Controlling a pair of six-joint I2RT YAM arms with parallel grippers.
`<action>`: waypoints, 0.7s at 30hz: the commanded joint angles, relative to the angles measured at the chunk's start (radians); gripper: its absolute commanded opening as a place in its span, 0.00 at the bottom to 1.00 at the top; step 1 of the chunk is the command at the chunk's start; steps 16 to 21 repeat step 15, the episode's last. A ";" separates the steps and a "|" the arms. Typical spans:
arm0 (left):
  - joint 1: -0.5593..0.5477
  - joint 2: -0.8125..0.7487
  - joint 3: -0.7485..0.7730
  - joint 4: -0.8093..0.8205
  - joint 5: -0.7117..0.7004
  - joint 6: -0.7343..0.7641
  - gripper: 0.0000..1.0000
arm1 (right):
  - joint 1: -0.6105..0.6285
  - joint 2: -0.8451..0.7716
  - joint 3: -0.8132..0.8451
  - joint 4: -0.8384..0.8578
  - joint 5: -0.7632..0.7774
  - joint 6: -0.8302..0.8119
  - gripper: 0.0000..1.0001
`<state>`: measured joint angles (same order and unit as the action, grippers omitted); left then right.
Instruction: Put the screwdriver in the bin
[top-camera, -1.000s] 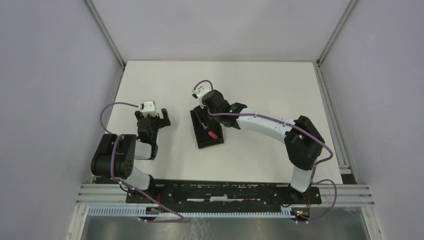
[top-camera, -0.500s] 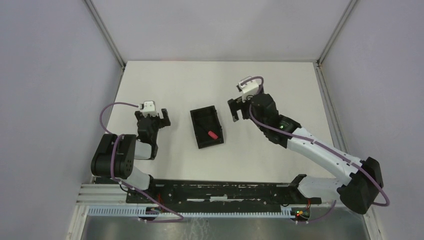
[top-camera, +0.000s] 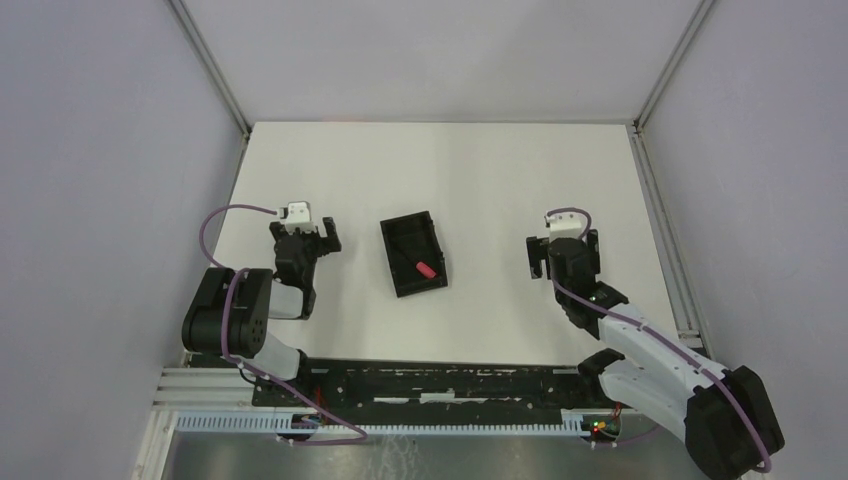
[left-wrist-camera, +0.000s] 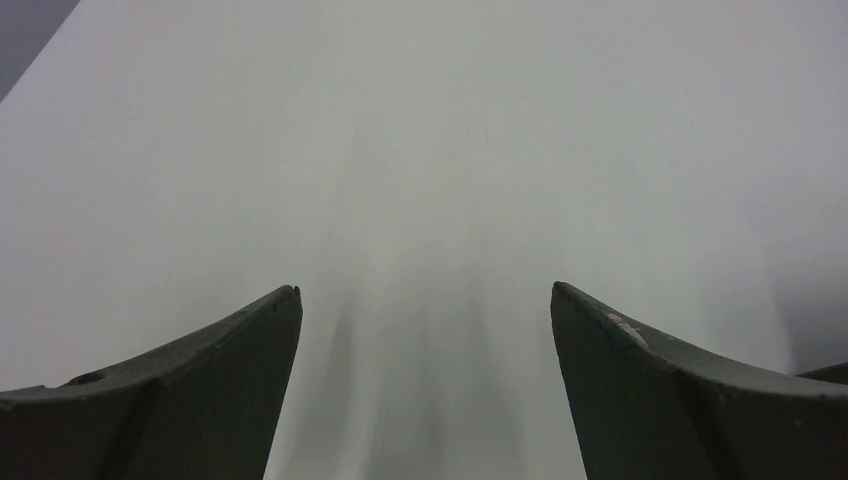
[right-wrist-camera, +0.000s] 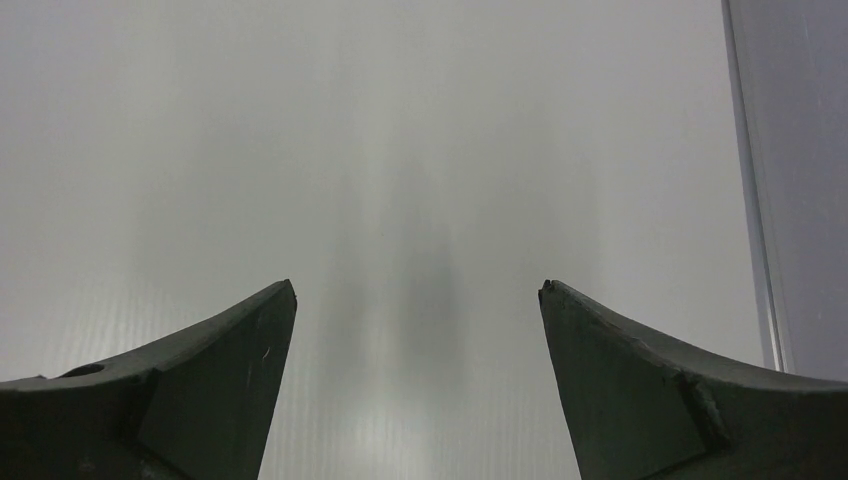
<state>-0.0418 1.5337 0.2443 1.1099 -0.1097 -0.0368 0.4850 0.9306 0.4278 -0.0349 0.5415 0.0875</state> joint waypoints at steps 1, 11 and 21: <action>-0.004 0.000 0.006 0.053 -0.002 0.016 1.00 | -0.012 -0.009 -0.044 0.127 0.056 0.034 0.98; -0.003 0.004 0.008 0.051 -0.001 0.017 1.00 | -0.020 0.010 -0.084 0.174 0.052 0.035 0.98; -0.003 0.004 0.008 0.051 -0.003 0.015 1.00 | -0.021 0.006 -0.083 0.177 0.052 0.037 0.98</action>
